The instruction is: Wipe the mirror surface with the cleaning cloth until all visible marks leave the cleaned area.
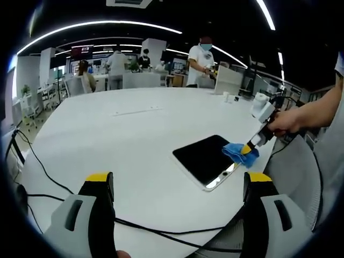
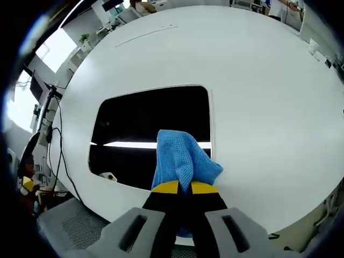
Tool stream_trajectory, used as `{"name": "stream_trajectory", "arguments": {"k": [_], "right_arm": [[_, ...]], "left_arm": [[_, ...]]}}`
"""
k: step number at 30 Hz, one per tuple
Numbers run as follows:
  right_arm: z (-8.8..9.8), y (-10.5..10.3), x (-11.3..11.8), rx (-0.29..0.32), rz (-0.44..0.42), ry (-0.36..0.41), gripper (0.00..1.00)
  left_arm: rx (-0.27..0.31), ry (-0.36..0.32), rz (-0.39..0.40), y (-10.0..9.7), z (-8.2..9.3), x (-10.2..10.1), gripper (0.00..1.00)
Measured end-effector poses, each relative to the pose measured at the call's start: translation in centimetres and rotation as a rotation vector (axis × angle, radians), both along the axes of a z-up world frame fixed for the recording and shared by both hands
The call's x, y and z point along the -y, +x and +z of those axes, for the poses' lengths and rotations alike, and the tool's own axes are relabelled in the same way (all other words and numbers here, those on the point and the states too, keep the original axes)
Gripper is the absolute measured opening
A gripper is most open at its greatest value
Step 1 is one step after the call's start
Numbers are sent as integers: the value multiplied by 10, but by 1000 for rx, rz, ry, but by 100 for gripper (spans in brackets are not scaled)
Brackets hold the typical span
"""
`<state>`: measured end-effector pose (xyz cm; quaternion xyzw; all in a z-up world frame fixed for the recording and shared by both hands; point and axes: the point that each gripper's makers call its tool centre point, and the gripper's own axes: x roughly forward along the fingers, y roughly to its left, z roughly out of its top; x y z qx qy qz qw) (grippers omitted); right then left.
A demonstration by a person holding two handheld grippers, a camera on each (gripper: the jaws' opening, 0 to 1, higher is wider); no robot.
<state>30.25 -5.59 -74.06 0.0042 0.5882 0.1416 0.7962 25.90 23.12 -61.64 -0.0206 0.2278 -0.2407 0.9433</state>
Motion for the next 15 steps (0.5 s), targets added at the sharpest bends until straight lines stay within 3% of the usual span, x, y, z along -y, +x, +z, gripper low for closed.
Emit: {"name": "stream_trajectory", "arguments": {"k": [15], "right_arm": [[1,-3,-34,1,33,25,0]], "left_arm": [[-6,-1,-7,-2,-5,0,99]]}}
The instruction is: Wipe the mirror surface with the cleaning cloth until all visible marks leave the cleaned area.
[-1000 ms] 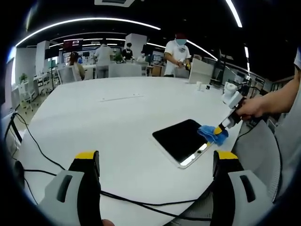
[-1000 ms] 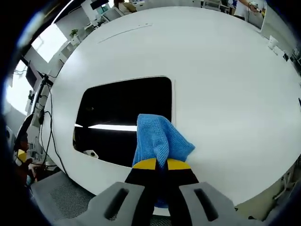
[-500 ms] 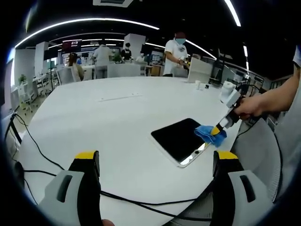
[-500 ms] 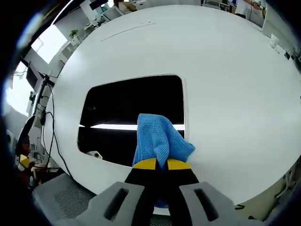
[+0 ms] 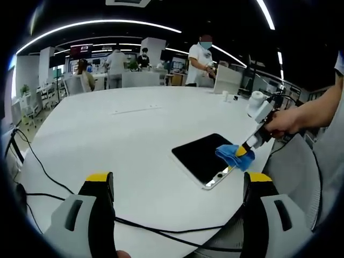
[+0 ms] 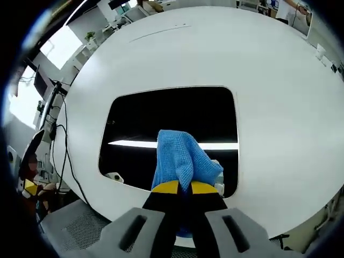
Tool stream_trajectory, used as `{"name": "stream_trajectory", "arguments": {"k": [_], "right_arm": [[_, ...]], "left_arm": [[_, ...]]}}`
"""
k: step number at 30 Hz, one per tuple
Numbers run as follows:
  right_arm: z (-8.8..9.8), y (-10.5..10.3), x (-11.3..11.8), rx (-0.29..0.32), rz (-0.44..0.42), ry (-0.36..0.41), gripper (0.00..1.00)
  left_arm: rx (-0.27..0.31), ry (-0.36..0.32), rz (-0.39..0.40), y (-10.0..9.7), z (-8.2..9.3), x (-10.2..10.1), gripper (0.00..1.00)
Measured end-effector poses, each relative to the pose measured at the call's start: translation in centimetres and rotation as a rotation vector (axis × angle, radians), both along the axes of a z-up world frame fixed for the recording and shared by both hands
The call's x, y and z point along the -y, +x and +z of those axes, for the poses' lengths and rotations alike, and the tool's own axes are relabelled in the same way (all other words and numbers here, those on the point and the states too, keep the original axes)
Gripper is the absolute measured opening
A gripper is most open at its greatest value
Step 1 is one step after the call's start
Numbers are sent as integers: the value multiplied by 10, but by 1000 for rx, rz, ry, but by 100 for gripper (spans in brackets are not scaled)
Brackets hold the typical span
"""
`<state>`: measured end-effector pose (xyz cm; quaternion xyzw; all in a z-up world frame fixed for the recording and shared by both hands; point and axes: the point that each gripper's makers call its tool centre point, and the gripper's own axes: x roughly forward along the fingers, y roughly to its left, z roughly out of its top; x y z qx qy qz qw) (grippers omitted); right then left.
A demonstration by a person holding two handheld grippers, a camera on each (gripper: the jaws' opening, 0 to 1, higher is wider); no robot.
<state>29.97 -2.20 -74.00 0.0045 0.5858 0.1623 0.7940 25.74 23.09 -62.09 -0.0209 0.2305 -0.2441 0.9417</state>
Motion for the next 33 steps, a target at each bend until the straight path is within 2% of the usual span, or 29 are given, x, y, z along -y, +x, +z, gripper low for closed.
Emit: {"name": "stream_trajectory", "arguments": {"k": [8,15,23,26,28,33], "right_arm": [[-1,-4,-22,-25,-6,51,1],[-2,-5,-35,-33,0,56,0],[-1,-7,-49,-38,35,38,0],[0,-11,-56,-40,76,31,0],[0,-11,-60,-49,43,39,1],[-1,-10,-70,-33,77,24,0]], "left_arm": [[-1,-3,-5,0,-1,1,99],[-5,-4,-9,-1,-1,-1,99],[-12,1,-20,-3,-4,-2,99],[-14,1,-22,-4,-4,-2,99],[-16,1,-24,-4,-5,-2,99],[-15,-3,-27,-5,-5,-3,99]]}}
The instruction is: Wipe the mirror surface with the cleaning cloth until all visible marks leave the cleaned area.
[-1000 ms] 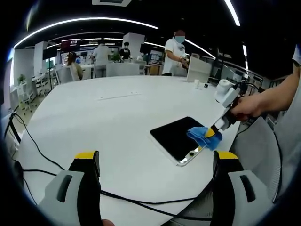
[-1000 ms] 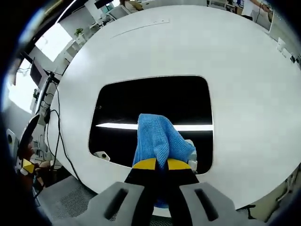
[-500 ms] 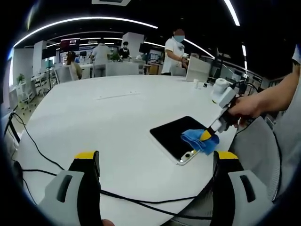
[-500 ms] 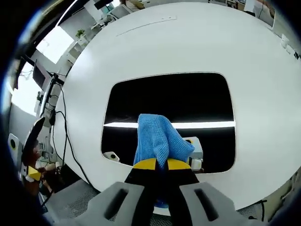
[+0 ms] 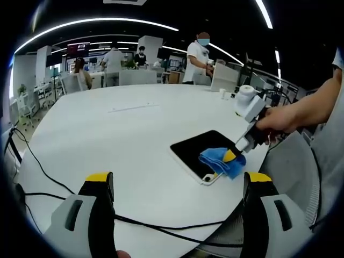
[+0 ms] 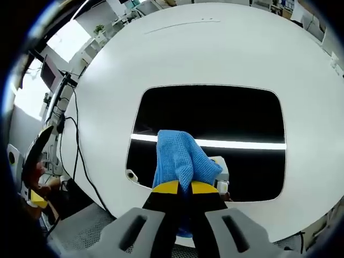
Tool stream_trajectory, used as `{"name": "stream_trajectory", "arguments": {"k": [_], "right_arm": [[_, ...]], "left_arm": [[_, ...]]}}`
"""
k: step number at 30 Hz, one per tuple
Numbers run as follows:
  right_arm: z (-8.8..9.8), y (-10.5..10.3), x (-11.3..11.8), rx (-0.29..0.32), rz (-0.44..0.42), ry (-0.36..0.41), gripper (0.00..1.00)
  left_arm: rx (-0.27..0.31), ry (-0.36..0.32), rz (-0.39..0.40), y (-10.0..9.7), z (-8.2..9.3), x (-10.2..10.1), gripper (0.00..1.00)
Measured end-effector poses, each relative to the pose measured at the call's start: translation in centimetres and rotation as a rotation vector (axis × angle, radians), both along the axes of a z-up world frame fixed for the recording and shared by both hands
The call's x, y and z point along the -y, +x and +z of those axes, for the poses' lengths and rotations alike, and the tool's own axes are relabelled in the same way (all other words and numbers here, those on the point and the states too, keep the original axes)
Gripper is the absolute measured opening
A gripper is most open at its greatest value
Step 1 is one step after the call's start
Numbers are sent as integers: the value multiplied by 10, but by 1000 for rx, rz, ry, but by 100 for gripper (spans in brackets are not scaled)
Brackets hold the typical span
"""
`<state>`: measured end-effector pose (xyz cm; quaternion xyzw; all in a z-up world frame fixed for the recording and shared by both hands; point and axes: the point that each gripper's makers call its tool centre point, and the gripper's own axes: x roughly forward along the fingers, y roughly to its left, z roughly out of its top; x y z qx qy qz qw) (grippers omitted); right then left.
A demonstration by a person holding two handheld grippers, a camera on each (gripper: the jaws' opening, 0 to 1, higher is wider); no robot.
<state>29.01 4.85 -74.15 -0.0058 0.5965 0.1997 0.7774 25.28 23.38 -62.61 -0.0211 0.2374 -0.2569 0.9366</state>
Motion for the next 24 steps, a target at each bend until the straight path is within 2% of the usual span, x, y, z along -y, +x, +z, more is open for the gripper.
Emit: {"name": "stream_trajectory", "arguments": {"k": [6,24], "right_arm": [[0,-3,-11,-30,2,4,0],[-1,-7,-40,-60,8,9,0]], "left_arm": [[-8,4,-4,-1,-4,-5,99],[-15,-1,-22,2,-7,-7,99]]}}
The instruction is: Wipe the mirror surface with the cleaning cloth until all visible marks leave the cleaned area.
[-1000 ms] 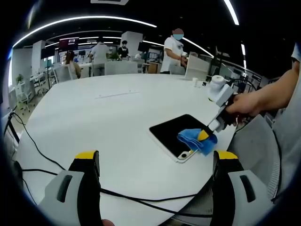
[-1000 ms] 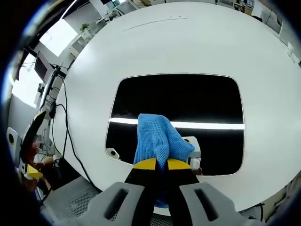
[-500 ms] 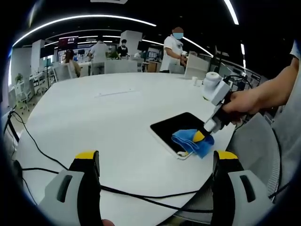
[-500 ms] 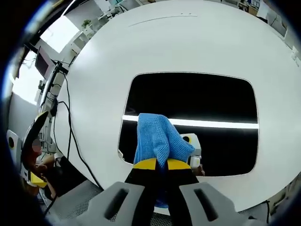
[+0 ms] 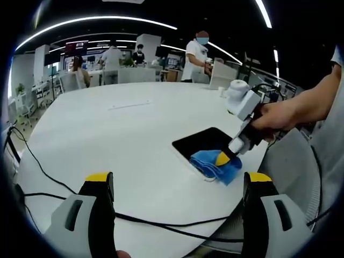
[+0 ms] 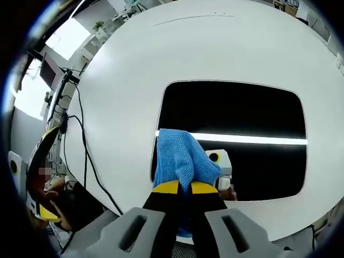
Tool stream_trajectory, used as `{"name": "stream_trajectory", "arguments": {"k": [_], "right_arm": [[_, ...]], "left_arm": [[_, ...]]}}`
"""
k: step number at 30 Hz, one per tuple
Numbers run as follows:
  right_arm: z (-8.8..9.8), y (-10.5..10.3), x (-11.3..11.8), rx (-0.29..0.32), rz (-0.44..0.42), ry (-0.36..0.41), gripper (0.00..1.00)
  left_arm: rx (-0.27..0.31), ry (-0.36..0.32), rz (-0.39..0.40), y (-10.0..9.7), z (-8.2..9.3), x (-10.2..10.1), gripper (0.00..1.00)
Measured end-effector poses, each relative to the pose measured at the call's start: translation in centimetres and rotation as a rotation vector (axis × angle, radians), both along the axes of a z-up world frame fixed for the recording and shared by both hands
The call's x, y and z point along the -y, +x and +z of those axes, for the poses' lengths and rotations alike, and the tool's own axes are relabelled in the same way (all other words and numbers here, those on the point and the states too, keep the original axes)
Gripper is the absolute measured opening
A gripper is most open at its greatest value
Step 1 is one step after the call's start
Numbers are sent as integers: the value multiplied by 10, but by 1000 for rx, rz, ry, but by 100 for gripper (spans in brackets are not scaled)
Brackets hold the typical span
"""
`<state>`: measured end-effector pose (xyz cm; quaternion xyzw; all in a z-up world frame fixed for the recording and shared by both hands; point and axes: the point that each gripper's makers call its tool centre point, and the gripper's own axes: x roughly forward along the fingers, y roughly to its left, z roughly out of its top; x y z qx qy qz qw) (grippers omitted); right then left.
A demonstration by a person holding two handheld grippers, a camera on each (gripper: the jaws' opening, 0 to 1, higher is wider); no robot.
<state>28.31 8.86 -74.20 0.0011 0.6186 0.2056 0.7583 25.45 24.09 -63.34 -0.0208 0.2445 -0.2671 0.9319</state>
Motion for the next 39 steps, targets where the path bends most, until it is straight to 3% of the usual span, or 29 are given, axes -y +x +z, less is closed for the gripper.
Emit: {"name": "stream_trajectory", "arguments": {"k": [22,39], "right_arm": [[2,-6,-29,28,73,-6,0],[2,-4,-27,33,58,1,0]], "left_arm": [[2,-8,-11,2,-1,0,99],[6,-16,4,2,1,-5,99]]}}
